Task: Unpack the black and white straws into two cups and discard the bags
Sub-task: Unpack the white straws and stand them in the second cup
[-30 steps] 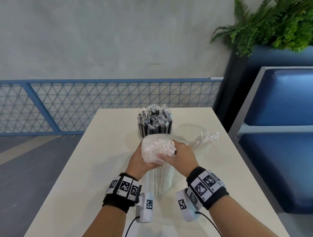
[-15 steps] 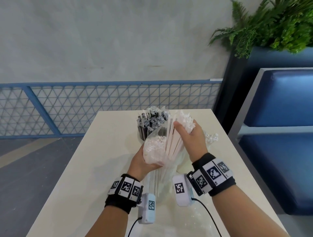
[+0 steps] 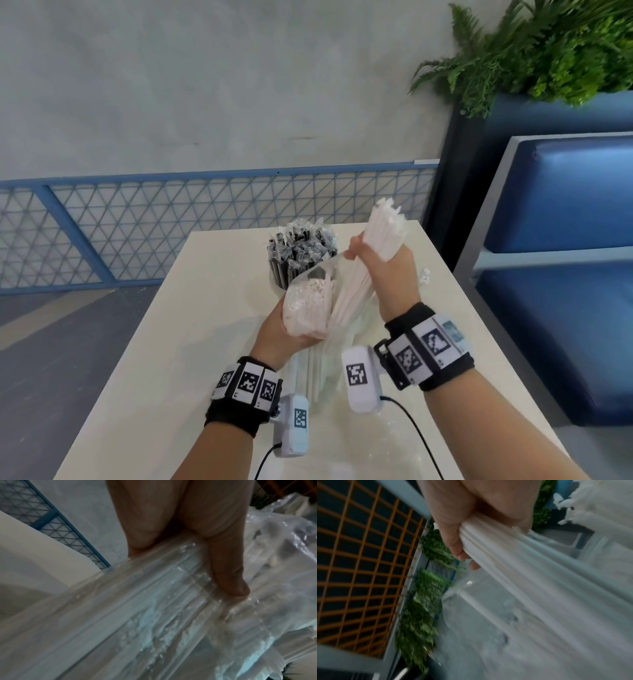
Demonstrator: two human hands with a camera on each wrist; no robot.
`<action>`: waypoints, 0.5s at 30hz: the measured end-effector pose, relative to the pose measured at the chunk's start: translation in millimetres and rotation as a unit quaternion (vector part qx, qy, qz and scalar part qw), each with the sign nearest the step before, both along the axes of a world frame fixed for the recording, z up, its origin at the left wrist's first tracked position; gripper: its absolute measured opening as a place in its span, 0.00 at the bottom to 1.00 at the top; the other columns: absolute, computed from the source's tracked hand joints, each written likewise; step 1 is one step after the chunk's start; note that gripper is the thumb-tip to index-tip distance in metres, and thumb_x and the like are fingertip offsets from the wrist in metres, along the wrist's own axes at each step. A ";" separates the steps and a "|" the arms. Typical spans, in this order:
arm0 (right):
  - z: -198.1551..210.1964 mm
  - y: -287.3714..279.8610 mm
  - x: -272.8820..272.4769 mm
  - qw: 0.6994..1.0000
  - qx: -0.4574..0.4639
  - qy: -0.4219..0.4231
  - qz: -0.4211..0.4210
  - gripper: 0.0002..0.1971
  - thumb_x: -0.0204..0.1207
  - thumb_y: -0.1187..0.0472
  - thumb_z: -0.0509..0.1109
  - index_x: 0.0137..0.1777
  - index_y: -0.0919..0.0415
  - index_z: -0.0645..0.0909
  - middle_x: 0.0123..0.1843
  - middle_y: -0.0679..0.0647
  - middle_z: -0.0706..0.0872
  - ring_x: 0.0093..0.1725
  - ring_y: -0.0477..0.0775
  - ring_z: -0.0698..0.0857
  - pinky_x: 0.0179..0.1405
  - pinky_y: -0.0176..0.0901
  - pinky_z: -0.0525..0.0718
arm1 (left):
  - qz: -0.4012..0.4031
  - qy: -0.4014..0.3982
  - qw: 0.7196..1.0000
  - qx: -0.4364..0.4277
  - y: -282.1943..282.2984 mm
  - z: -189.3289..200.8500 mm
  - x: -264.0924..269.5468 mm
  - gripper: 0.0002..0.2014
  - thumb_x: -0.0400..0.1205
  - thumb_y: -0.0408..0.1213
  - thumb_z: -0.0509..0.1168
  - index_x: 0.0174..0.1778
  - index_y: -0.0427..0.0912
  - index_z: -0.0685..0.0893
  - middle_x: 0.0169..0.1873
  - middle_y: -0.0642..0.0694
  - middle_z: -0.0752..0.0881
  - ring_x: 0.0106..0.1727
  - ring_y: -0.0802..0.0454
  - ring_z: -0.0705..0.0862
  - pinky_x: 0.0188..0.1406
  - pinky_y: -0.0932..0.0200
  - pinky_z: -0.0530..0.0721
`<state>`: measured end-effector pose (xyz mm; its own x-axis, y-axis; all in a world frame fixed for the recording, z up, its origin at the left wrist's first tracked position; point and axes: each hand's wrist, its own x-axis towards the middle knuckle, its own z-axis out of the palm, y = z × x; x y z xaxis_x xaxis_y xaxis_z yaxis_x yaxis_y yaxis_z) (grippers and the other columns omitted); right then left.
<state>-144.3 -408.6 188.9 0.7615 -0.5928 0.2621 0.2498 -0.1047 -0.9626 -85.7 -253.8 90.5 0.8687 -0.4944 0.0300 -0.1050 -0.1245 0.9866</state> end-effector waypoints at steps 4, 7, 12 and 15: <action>16.1 -15.4 2.2 0.987 0.141 -0.074 -0.036 0.07 0.74 0.66 0.71 0.37 0.56 0.81 0.25 0.45 0.85 0.35 0.50 0.84 0.40 0.43 0.81 | 0.005 -0.015 1.000 0.007 1.6 0.9 -0.6 0.39 0.62 0.20 0.77 0.68 0.43 0.71 0.52 0.57 0.80 0.53 0.66 0.78 0.42 0.85 0.75; 7.4 -22.1 -0.8 0.984 0.158 -0.073 -0.046 0.06 0.72 0.65 0.73 0.35 0.55 0.83 0.29 0.46 0.85 0.37 0.49 0.83 0.39 0.41 0.80 | 0.009 -0.017 1.000 -0.002 1.1 -0.6 0.4 0.40 0.62 0.21 0.78 0.67 0.48 0.71 0.53 0.60 0.80 0.54 0.75 0.76 0.44 0.85 0.75; -25.8 -5.2 -13.5 0.997 0.076 0.005 0.014 0.07 0.68 0.68 0.76 0.44 0.61 0.83 0.38 0.48 0.86 0.39 0.39 0.85 0.36 0.29 0.82 | 0.018 -0.015 0.999 -0.025 0.9 -0.2 -0.3 0.39 0.60 0.23 0.80 0.66 0.45 0.73 0.53 0.60 0.81 0.50 0.77 0.81 0.43 0.83 0.77; -29.1 1.7 -13.8 0.996 0.088 0.007 -0.016 0.04 0.69 0.67 0.75 0.42 0.63 0.83 0.38 0.50 0.86 0.38 0.41 0.85 0.37 0.32 0.81 | 0.019 -0.014 0.999 -0.034 0.4 1.0 -0.8 0.37 0.61 0.21 0.78 0.65 0.42 0.73 0.52 0.58 0.81 0.47 0.80 0.82 0.41 0.82 0.78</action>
<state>-158.1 -406.9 159.8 0.7437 -0.6532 0.1424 0.2360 0.0572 -0.9701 -86.5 -253.4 91.6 0.8853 -0.4567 0.0875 -0.1294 -0.0611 0.9897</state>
